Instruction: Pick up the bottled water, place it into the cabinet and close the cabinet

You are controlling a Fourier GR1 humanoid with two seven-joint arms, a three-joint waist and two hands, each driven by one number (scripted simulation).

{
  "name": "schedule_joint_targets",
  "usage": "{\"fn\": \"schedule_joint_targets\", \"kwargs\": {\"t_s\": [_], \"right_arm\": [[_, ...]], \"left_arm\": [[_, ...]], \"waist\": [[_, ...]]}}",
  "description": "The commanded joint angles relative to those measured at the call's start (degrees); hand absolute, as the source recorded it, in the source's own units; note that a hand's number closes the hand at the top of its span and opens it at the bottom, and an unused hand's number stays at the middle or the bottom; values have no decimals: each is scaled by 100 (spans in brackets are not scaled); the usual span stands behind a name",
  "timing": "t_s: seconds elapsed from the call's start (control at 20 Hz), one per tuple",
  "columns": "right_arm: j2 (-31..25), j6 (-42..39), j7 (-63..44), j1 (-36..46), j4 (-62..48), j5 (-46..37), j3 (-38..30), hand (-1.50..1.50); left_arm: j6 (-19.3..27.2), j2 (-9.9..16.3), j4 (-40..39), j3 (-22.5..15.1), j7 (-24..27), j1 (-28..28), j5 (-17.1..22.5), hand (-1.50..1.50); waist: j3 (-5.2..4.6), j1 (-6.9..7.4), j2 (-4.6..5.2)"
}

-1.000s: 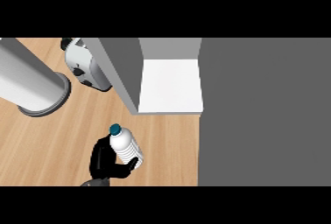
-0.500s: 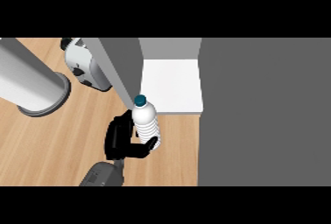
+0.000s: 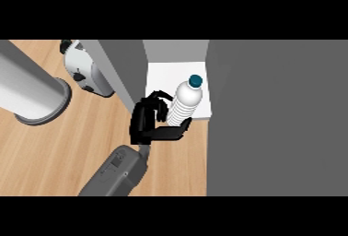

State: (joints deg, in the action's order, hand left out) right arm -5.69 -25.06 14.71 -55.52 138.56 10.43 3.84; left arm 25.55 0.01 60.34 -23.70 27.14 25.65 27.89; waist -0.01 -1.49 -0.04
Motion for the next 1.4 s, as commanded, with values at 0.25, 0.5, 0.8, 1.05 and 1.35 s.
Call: {"fn": "schedule_joint_targets", "kwargs": {"t_s": [0.25, 0.5, 0.8, 1.05, 1.35], "right_arm": [[-22, -153, -166, -232, 514, 376, -35, -150], [-10, 86, -504, 439, 413, 551, -209, -150], [-153, -58, -481, 629, 171, 761, -447, -150], [-156, -105, -480, 535, 210, 798, -590, -150], [-103, -166, -409, 536, 269, 786, -503, -150]], "left_arm": [[1220, -1, -1155, -215, -948, 2061, 273, 150], [732, -1, -2318, 276, -518, 2510, 603, 150], [1052, -1, -3552, -84, -339, 3081, 88, 150], [1319, -1, -4358, 282, -323, 3345, 188, 150], [1255, 210, -4765, 940, 3, 3657, 505, 150]], "waist": [[-1, -135, 25], [-4, -83, 77], [1, -193, 110], [-4, -246, 121], [-10, -318, 162]]}}
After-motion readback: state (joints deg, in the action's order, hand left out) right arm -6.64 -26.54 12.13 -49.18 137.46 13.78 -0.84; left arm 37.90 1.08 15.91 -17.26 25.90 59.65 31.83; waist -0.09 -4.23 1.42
